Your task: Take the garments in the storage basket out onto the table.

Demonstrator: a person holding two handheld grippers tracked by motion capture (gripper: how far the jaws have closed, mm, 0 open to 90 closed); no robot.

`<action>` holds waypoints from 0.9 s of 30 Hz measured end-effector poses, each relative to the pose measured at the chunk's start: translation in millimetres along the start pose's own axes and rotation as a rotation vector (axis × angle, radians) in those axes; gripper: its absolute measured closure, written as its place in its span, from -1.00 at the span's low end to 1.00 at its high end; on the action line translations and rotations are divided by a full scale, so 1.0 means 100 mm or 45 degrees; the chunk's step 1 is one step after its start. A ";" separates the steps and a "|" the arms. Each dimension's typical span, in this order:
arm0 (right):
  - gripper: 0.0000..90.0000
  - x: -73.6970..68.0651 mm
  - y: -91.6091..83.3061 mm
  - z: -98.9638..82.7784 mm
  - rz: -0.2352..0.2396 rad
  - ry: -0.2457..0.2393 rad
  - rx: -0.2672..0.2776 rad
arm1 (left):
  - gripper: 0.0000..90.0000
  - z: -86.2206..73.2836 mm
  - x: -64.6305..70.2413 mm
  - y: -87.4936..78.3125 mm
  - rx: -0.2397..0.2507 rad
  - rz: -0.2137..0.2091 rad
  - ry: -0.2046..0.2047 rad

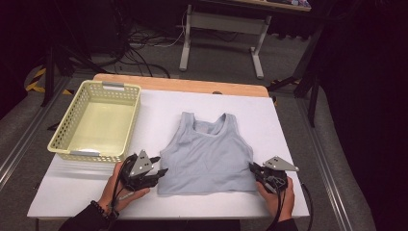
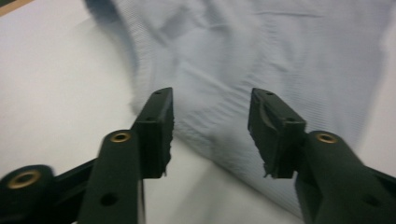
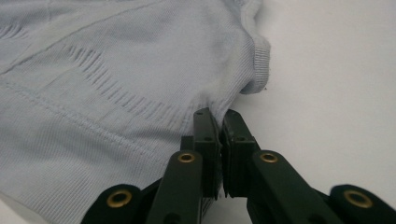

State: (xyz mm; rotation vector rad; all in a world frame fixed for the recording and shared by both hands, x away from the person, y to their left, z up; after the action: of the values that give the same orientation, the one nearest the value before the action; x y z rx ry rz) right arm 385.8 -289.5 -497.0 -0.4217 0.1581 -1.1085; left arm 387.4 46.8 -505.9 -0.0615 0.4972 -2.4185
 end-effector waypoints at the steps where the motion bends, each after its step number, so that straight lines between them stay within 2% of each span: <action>1: 0.90 0.01 0.00 0.00 -0.002 0.002 -0.003 | 0.06 -0.01 -0.02 0.04 -0.010 0.016 -0.003; 5: 0.90 0.04 0.00 -0.01 -0.025 -0.003 -0.003 | -0.03 -0.02 -0.10 0.20 -0.038 0.056 -0.035; 7: 0.88 0.03 0.01 -0.01 -0.023 -0.001 -0.007 | -0.05 -0.03 -0.15 0.29 -0.065 0.096 -0.039; 9: 0.74 0.04 0.01 -0.01 -0.037 0.003 0.002 | -0.04 -0.07 -0.18 0.36 -0.105 0.126 -0.058; 10: 0.61 0.06 0.01 -0.01 -0.050 0.003 0.006 | -0.04 -0.10 -0.20 0.40 -0.154 0.142 -0.071; 11: 0.47 0.09 0.02 -0.01 -0.070 0.019 0.018 | -0.05 -0.09 -0.20 0.41 -0.147 0.140 -0.086; 12: 0.44 0.09 0.02 -0.02 -0.061 0.034 0.025 | 0.03 -0.09 -0.21 0.42 -0.142 0.143 -0.085; 13: 0.39 0.09 0.03 -0.03 -0.043 0.045 0.027 | 0.20 -0.09 -0.19 0.43 -0.151 0.129 -0.100; 14: 0.27 0.08 0.05 -0.05 -0.035 0.049 0.013 | 0.33 -0.09 -0.18 0.43 -0.149 0.113 -0.099; 16: 0.22 0.07 0.07 -0.08 -0.016 0.052 -0.016 | 0.63 -0.09 -0.16 0.43 -0.160 0.089 -0.074; 17: 0.20 0.06 0.07 -0.09 -0.011 0.050 -0.018 | 0.68 -0.09 -0.15 0.43 -0.167 0.084 -0.064; 20: 0.13 0.05 0.09 -0.10 0.000 0.046 -0.030 | 0.78 -0.09 -0.14 0.42 -0.162 0.088 -0.077; 23: 0.12 0.05 0.10 -0.14 0.011 0.064 -0.057 | 0.80 -0.07 -0.16 0.37 -0.157 0.111 -0.060; 27: 0.12 0.03 0.10 -0.13 0.026 0.059 -0.056 | 0.81 -0.02 -0.20 0.28 -0.134 0.140 -0.053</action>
State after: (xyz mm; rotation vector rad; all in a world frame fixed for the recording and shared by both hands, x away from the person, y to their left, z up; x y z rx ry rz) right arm 390.8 -292.0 -512.6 -0.4330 0.2273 -1.0966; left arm 419.9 40.0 -516.9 -0.1259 0.5930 -2.2783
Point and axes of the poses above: each handheld gripper's, and its own axes: y roughly forward along the jaws, z roughly out of its top, x roughly to its right, the point moved 9 cm from there along y, roughly forward along the jaws, and after that the axes turned 13 degrees about x, right-handed, at the moved point
